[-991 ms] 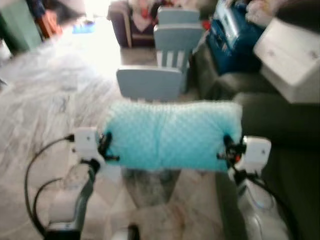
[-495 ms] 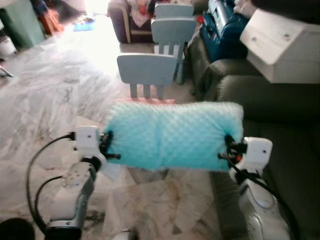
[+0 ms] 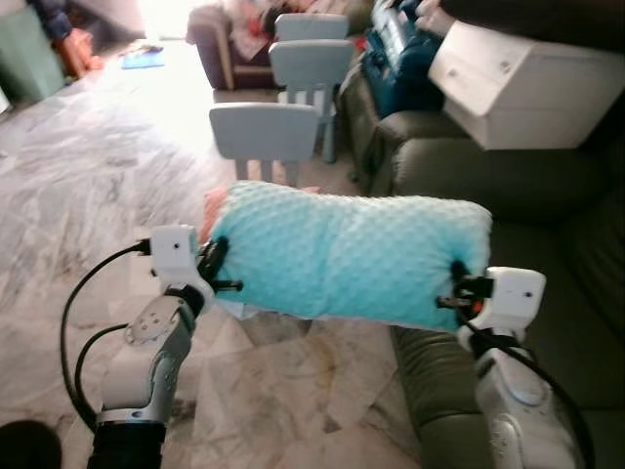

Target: Move the pillow to the sofa

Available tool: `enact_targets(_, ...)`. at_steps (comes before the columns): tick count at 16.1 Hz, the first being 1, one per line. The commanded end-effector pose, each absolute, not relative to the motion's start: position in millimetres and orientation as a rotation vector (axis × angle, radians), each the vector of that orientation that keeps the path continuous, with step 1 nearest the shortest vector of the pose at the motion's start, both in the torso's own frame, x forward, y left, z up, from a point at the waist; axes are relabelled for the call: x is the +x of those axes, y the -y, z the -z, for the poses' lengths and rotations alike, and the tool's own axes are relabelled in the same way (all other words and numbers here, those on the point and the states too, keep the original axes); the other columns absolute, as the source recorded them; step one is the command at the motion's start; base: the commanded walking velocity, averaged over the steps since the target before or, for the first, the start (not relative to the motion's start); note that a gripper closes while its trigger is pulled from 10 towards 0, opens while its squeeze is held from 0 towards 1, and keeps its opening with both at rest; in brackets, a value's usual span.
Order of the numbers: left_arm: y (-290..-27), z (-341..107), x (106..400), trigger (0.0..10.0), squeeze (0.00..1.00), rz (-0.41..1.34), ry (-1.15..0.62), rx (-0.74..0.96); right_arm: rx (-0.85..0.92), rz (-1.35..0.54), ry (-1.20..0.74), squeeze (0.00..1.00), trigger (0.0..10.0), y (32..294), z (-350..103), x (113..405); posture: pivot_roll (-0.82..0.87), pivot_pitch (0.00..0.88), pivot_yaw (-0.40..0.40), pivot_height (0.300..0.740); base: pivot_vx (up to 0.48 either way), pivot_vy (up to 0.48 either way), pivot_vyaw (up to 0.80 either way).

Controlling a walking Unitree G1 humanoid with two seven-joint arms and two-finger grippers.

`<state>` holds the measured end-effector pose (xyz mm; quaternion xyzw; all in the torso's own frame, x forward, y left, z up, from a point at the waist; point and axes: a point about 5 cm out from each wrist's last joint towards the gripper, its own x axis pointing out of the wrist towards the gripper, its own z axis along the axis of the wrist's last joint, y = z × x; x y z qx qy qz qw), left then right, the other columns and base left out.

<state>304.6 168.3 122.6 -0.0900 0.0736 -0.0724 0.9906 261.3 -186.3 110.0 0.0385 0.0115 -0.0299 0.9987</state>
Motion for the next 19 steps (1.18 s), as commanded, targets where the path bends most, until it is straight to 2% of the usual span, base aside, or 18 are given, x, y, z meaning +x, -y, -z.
enact_targets(1, -175.2, -129.6, 307.7, 10.0, 0.0, 0.125, -0.134, -0.17, 0.088, 0.052, -0.004, 0.0, 0.0, 182.1, -114.6, 264.3, -0.13, 0.071, -0.004, 0.74, 0.0, 0.48, 0.0)
enact_targets(10, -177.4, -128.0, 307.6, 10.0, 0.0, 0.126, -0.157, -0.167, 0.097, 0.05, 0.005, 0.0, 0.0, 179.7, -116.8, 268.0, -0.13, 0.07, 0.002, 0.74, 0.0, 0.48, 0.0)
enact_targets(12, -177.0, -128.1, 308.4, 10.0, 0.0, 0.13, -0.159, -0.164, 0.098, 0.052, 0.005, 0.0, 0.6, 179.5, -116.8, 268.1, -0.13, 0.07, 0.004, 0.74, 0.0, 0.48, 0.0)
enact_targets(13, -177.1, -127.7, 309.2, 10.0, 0.0, 0.132, -0.162, -0.162, 0.097, 0.052, 0.005, 0.0, 1.9, 179.2, -117.0, 268.0, -0.13, 0.072, 0.005, 0.74, 0.0, 0.48, 0.0)
enact_targets(14, -177.1, -127.5, 309.7, 10.0, 0.0, 0.133, -0.162, -0.161, 0.096, 0.052, 0.007, 0.0, 4.7, 179.4, -117.3, 268.1, -0.13, 0.073, 0.004, 0.74, 0.0, 0.48, 0.0)
enact_targets(15, -175.5, -129.7, 310.3, 10.0, 0.0, 0.144, -0.143, -0.158, 0.091, 0.055, 0.006, 0.0, 10.0, 179.9, -117.9, 268.2, -0.13, 0.074, 0.003, 0.74, 0.0, 0.0, 0.0)
enact_targets(19, -177.7, -128.3, 311.2, 10.0, 0.0, 0.121, -0.144, -0.165, 0.095, 0.073, -0.032, 0.0, 10.0, 182.5, -115.2, 269.8, -0.14, 0.076, 0.0, 0.74, 0.0, 0.0, -0.19)
